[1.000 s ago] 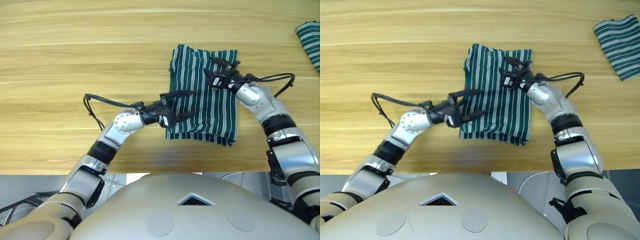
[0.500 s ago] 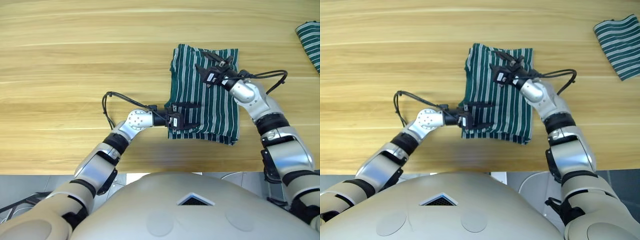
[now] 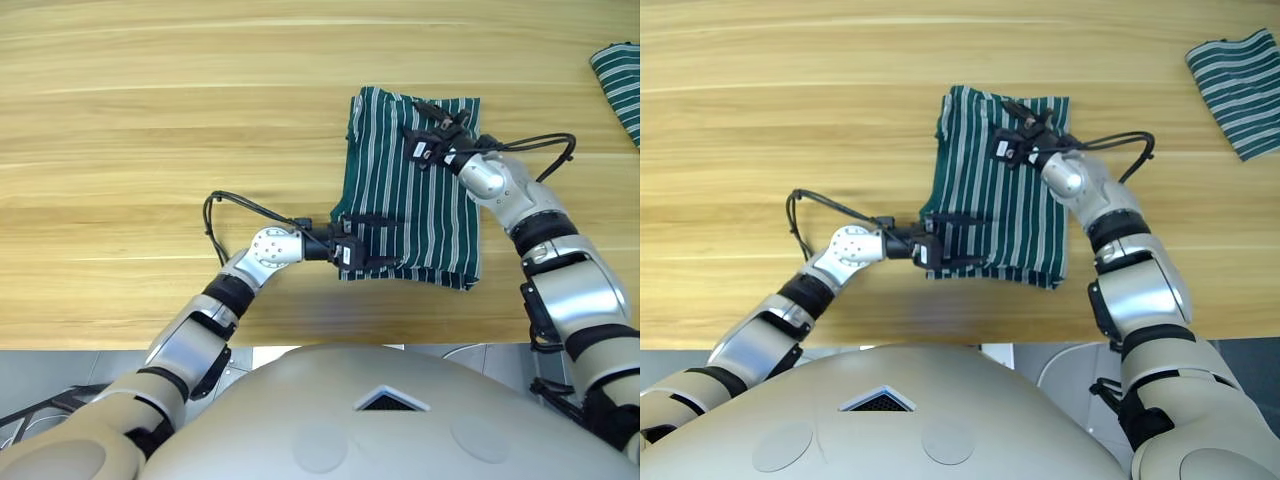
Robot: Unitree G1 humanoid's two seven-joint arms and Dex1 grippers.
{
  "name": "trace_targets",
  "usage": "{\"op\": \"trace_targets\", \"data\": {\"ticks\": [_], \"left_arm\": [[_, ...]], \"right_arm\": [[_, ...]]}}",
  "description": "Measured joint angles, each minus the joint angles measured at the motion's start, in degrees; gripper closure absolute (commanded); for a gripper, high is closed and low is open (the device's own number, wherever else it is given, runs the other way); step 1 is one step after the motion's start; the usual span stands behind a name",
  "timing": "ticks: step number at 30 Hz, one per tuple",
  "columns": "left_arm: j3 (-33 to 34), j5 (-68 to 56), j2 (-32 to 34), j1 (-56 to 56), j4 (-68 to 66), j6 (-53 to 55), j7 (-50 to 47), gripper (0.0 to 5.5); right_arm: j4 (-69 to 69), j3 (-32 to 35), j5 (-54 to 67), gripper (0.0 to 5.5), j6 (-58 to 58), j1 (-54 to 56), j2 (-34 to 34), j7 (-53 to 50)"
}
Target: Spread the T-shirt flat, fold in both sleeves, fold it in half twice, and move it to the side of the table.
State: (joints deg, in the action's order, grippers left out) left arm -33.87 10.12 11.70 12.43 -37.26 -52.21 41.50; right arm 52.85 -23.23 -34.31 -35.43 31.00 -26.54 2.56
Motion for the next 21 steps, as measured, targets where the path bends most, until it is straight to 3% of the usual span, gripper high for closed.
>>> {"op": "trace_targets", "data": {"ticks": [5,10,13,17,21], "left_arm": [[3.5,1.4,-0.63,-0.45,1.34,-1.23,-6.76,2.44],[6.21,1.86,-2.51,-2.57,13.04,-1.19,-12.79,2.44],[8.56,0.86,-0.04,-6.26,24.77,0.39,-13.96,2.44],[15.54,-0.89,2.96,-8.07,32.9,5.13,-17.33,2.44],[21.9,-1.28,2.91,-7.94,35.05,7.76,-22.62,2.44]], "right_arm": [[-23.02,4.3,6.73,3.33,-1.41,-10.21,-5.53,5.15],[-50.25,11.24,14.69,3.33,1.0,-30.53,-17.37,15.35],[-53.42,13.66,12.12,3.33,4.04,-41.27,-23.87,19.06],[-52.84,11.35,4.08,3.33,6.68,-40.56,-23.78,20.34],[-45.12,4.93,-5.93,3.33,4.21,-26.52,-20.36,18.99]]}}
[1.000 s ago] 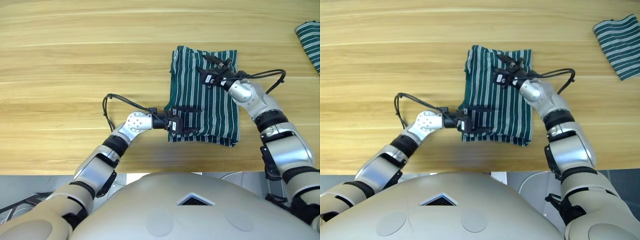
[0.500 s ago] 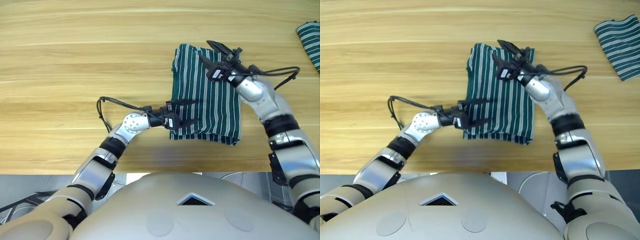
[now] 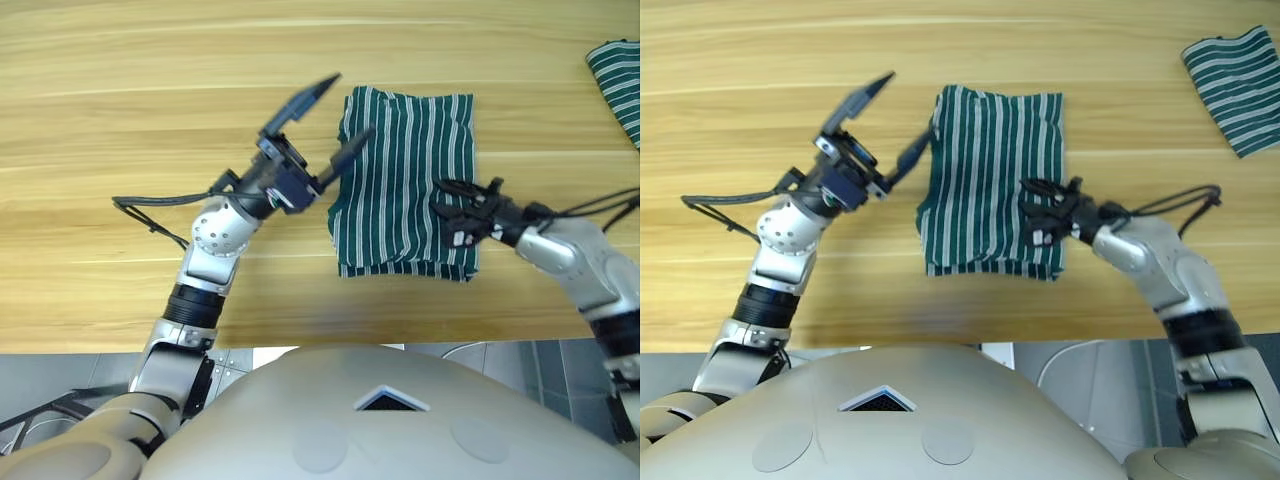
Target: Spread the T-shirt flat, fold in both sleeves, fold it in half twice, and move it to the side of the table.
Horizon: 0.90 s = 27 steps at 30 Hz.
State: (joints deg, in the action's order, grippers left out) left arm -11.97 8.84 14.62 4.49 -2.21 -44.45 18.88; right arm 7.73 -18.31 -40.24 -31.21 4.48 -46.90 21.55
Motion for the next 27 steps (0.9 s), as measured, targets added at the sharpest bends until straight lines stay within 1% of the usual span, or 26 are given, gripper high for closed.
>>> {"op": "trace_targets", "data": {"ticks": [5,8,11,14,18,19,23,27], "left_arm": [[5.74,1.94,2.09,0.8,-2.26,2.21,-3.71,2.44],[6.93,2.77,3.67,1.21,-4.66,2.16,-4.71,2.44],[7.15,3.26,5.46,1.22,-7.9,1.66,-4.74,2.44],[8.0,3.3,7.29,0.95,-11.05,0.8,-4.75,2.44],[7.95,3.19,7.29,1.08,-13.78,-0.34,-4.86,2.44],[7.79,3.15,7.26,1.19,-13.95,-0.48,-4.8,2.44],[6.02,3.08,8.15,0.36,-14.69,-1.25,-3.18,2.44],[6.29,3.29,10.26,0.2,-16.07,-1.55,-3.14,2.44]], "right_arm": [[10.23,-8.52,-9.07,3.33,-6.33,13.47,4.03,-4.12],[13.29,-12.23,-11.5,3.33,-8.07,17.63,7.02,-6.31],[14.92,-14.32,-12.96,3.33,-8.29,19.56,9.03,-8.46],[14.33,-15.4,-12.91,3.33,-8.25,19.51,9.76,-9.17],[14.01,-16.2,-13.32,3.33,-7.08,18.84,11.14,-11.41],[12.79,-15.91,-13.3,3.33,-6.48,17.98,10.62,-11.64],[2.23,-13.03,-10.77,3.33,-5.78,9.14,3.75,-10.24],[-2.48,-11.88,-10.65,3.33,-2.67,5.21,3.18,-9.49]]}}
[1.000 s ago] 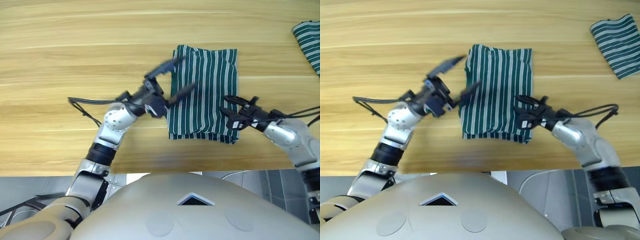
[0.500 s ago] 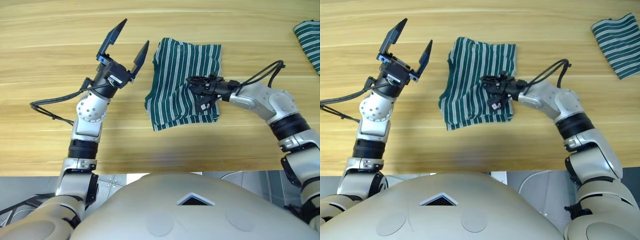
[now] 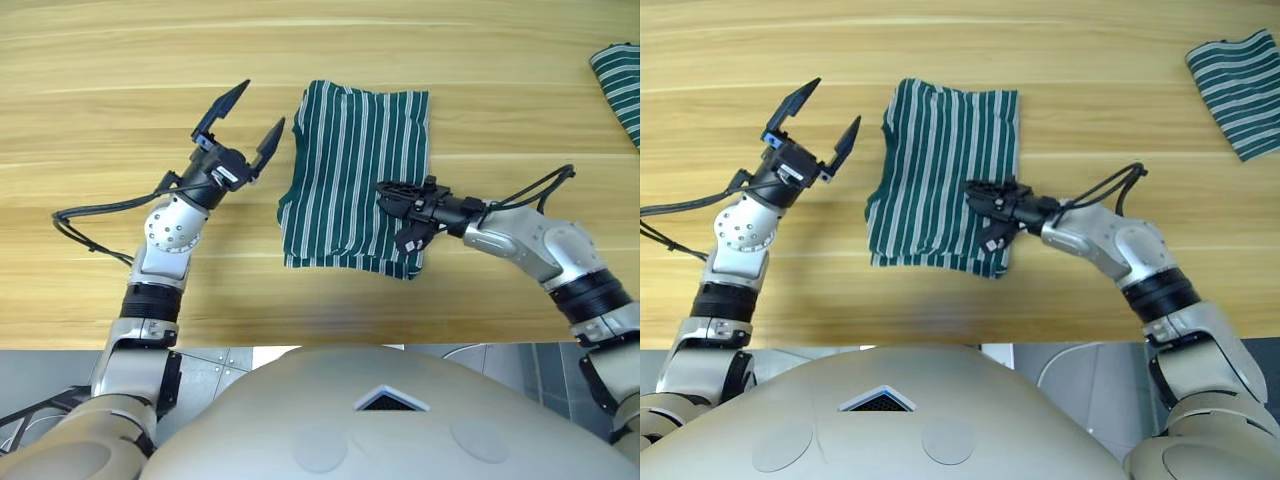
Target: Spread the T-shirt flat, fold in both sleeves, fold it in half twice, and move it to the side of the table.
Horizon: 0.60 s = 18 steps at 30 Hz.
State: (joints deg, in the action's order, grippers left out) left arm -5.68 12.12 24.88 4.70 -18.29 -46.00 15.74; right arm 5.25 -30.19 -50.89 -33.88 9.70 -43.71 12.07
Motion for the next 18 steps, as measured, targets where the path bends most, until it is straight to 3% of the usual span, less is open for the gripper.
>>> {"op": "trace_targets", "data": {"ticks": [9,12,15,18], "left_arm": [[0.4,-0.06,2.88,-0.05,-1.85,-0.28,0.45,2.44],[0.62,0.1,6.29,-0.85,-2.02,-1.22,1.31,2.44],[2.21,1.01,11.37,-2.71,-1.53,-1.73,3.0,2.44],[2.53,1.43,19.61,-6.64,0.08,-3.48,7.93,2.44]], "right_arm": [[-8.29,4.05,2.5,3.33,1.99,-6.11,-3.53,5.49],[-9.76,6.0,7.34,3.33,-0.66,-7.36,-4.47,5.48],[-14.07,12.67,19.57,3.33,-2.75,-7.51,-4.13,3.95],[-15.17,18.54,26.41,3.33,-5.09,-15.36,-8.77,4.56]]}}
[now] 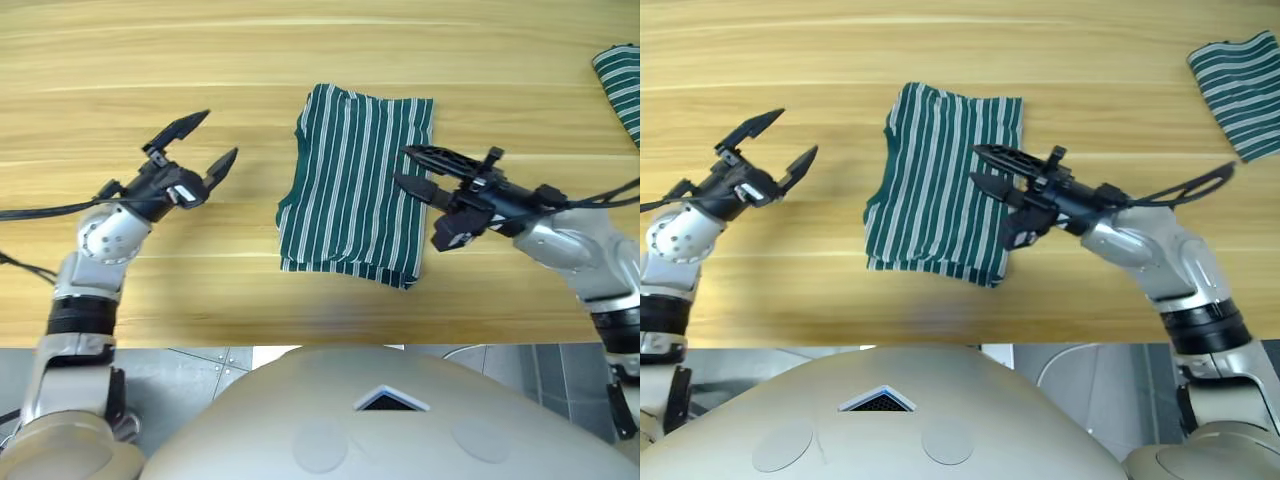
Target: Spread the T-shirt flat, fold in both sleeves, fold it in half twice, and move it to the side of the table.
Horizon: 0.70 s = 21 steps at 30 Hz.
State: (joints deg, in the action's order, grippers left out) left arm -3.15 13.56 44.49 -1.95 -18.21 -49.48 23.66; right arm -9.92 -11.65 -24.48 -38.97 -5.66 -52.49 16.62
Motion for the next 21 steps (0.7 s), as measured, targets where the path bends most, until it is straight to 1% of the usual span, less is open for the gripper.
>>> {"op": "trace_targets", "data": {"ticks": [2,4,8,10,15,21], "left_arm": [[-2.01,0.64,3.46,-2.73,1.79,-0.59,4.18,2.44],[-4.59,0.07,5.22,-4.57,3.85,-1.47,8.07,2.44],[-12.27,-2.42,7.72,-7.2,8.28,-2.08,17.04,2.44],[-14.72,-4.08,8.52,-7.63,9.99,-2.26,20.24,2.44],[-16.53,-4.96,9.43,-5.6,9.52,-1.83,23.15,2.44],[-18.69,-6.19,9.35,-1.92,6.88,-2.77,25.78,2.44]], "right_arm": [[3.48,0.68,-2.14,3.33,0.15,-6.28,-2.77,1.43],[5.96,0.0,-4.93,3.33,0.77,-9.62,-2.94,2.23],[6.25,-2.18,-6.76,3.33,0.83,-10.36,-1.26,2.7],[5.3,-2.69,-6.95,3.33,0.83,-10.26,-0.87,3.91],[3.09,-4.63,-6.86,3.33,0.75,-10.24,-0.62,6.06],[0.8,-4.81,-6.73,3.33,1.09,-10.93,-0.96,8.63]]}}
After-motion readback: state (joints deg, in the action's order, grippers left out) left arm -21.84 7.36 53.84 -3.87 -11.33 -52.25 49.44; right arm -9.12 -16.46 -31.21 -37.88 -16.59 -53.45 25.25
